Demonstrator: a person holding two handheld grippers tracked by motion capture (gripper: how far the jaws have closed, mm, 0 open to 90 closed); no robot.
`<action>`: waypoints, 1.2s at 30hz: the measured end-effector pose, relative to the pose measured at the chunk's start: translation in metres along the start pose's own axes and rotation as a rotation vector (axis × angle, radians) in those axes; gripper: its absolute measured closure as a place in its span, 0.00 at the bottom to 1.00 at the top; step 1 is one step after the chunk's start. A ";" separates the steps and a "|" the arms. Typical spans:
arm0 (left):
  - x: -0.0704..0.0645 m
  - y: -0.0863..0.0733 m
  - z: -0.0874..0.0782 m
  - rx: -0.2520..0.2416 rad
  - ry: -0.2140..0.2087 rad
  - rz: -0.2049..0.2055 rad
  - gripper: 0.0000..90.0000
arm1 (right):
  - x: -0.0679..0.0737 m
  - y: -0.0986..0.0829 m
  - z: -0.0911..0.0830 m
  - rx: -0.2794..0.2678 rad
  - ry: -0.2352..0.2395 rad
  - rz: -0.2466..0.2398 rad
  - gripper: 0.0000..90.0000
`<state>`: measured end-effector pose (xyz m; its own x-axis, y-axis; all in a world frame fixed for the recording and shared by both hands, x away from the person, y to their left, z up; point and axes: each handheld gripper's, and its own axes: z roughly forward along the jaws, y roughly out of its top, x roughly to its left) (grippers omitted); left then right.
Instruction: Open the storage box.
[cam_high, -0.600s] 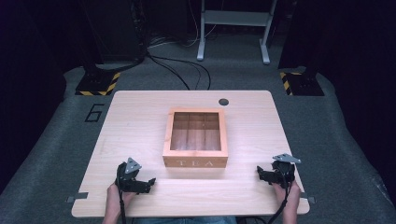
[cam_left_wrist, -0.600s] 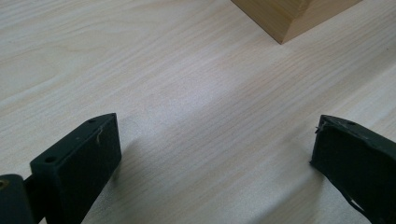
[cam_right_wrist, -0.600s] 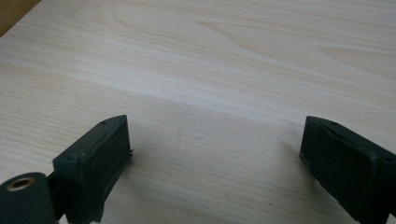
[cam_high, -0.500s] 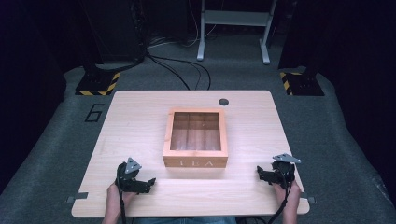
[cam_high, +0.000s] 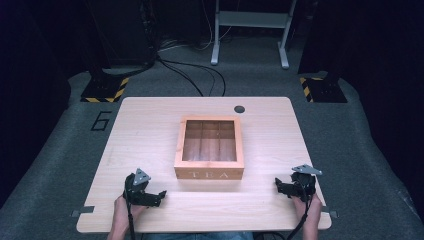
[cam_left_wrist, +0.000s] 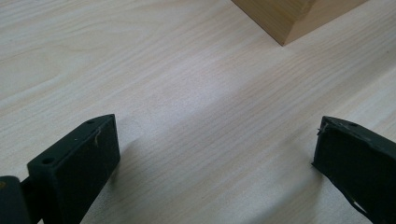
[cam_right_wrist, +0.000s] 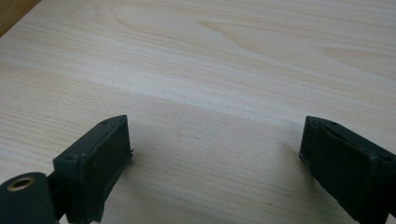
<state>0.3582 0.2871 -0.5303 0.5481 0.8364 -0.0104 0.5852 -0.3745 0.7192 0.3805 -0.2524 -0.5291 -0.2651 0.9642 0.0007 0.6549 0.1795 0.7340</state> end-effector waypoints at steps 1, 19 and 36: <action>0.001 0.000 0.000 -0.012 -0.006 -0.013 0.00 | 0.000 0.000 0.000 0.000 0.000 0.000 0.09; -0.016 0.055 0.003 -0.152 -0.126 0.037 0.03 | 0.000 0.000 0.000 0.000 0.000 0.000 0.09; -0.018 0.069 0.014 -0.199 -0.186 0.055 0.36 | 0.000 0.000 0.000 0.000 -0.002 -0.001 0.09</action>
<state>0.3968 0.2402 -0.4897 0.6868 0.7223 -0.0815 0.4324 -0.3159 0.8445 0.3804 -0.2523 -0.5291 -0.2643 0.9644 -0.0009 0.6545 0.1801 0.7343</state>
